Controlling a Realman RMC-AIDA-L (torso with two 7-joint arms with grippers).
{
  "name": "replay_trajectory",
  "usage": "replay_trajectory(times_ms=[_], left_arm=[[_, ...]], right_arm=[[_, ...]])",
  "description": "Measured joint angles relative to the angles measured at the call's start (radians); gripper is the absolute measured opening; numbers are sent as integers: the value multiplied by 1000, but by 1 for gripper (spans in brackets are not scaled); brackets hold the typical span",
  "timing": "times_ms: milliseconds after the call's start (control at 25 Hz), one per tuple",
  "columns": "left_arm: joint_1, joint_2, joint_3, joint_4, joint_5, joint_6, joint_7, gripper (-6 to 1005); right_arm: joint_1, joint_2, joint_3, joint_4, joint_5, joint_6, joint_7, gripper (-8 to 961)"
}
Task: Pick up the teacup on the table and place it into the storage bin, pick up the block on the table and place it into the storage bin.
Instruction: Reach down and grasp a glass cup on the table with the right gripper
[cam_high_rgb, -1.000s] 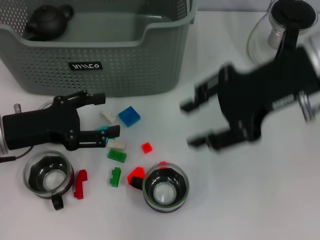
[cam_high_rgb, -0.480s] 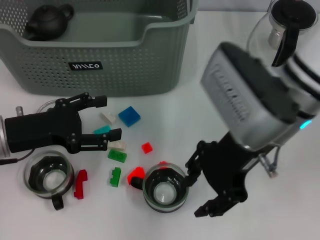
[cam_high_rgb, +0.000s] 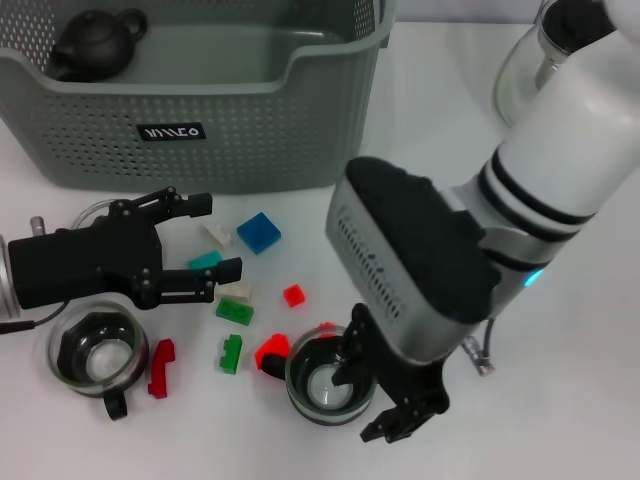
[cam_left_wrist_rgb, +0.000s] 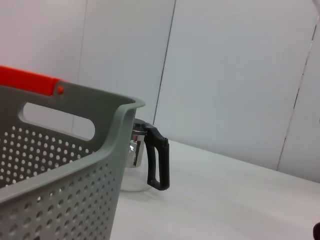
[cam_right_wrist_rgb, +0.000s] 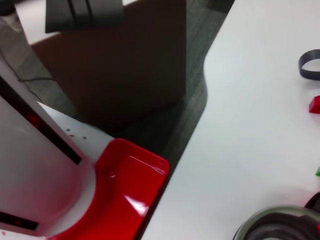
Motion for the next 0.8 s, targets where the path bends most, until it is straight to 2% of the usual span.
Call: replay_trajectory(times_ms=[240, 800], left_arm=[[0, 0, 0, 0, 2, 0, 1, 873], [0, 0, 0, -11, 3, -12, 3, 870]], right_arm=[[0, 1, -79, 0, -1, 83, 1, 579], [-10, 2, -186, 8, -25, 200, 4, 580]])
